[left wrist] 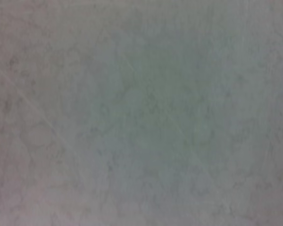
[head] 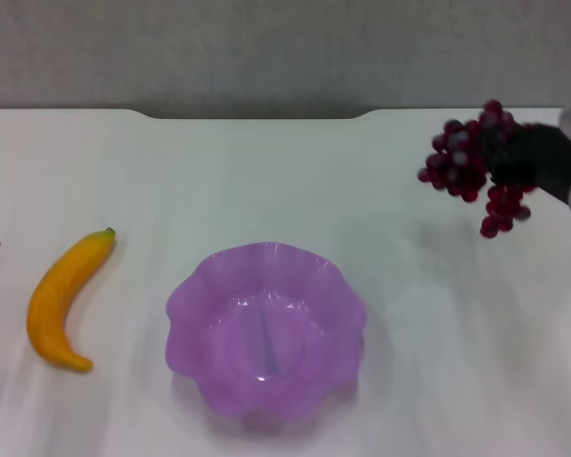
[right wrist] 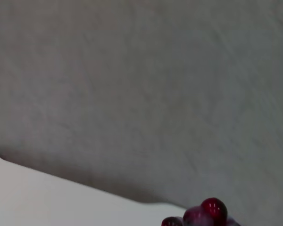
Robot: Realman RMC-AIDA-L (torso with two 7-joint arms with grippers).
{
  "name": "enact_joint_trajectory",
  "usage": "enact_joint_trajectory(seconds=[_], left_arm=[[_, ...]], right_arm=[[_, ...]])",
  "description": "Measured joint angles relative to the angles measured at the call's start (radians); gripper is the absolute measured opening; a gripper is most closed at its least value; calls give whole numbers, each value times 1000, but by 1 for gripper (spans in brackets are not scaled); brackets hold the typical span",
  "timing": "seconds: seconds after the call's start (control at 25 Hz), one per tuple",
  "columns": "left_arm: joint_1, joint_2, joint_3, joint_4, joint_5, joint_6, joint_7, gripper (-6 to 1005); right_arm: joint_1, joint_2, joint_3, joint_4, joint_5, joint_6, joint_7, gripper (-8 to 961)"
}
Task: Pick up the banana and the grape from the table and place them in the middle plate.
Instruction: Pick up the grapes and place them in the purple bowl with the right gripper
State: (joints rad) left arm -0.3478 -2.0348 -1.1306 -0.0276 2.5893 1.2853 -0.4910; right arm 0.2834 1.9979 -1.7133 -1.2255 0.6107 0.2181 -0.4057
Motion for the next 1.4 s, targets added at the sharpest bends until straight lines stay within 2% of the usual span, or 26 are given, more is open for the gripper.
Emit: enact_joint_trajectory(seconds=[0.28,0.6,0.88,1.16,1.4], left_arm=[[-3,-1,0,0,0,-3,0,896],[-2,-1,0,0,0,-3,0,896],[-3,-1,0,0,0,0,0,896],[-2,0,0,0,0,1,-1,895],[-2,0,4,0,0,2,-5,895]], right_arm=[[15,2,-54,-142,3,73,-47,260],[68,4,-216,-223,6,175,-50,252],[101,8,-355,-206,13,212,-41,249],[126,7,-390,-114,127,249,-47,247],[126,7,-399,-74,140,252,-49,247]])
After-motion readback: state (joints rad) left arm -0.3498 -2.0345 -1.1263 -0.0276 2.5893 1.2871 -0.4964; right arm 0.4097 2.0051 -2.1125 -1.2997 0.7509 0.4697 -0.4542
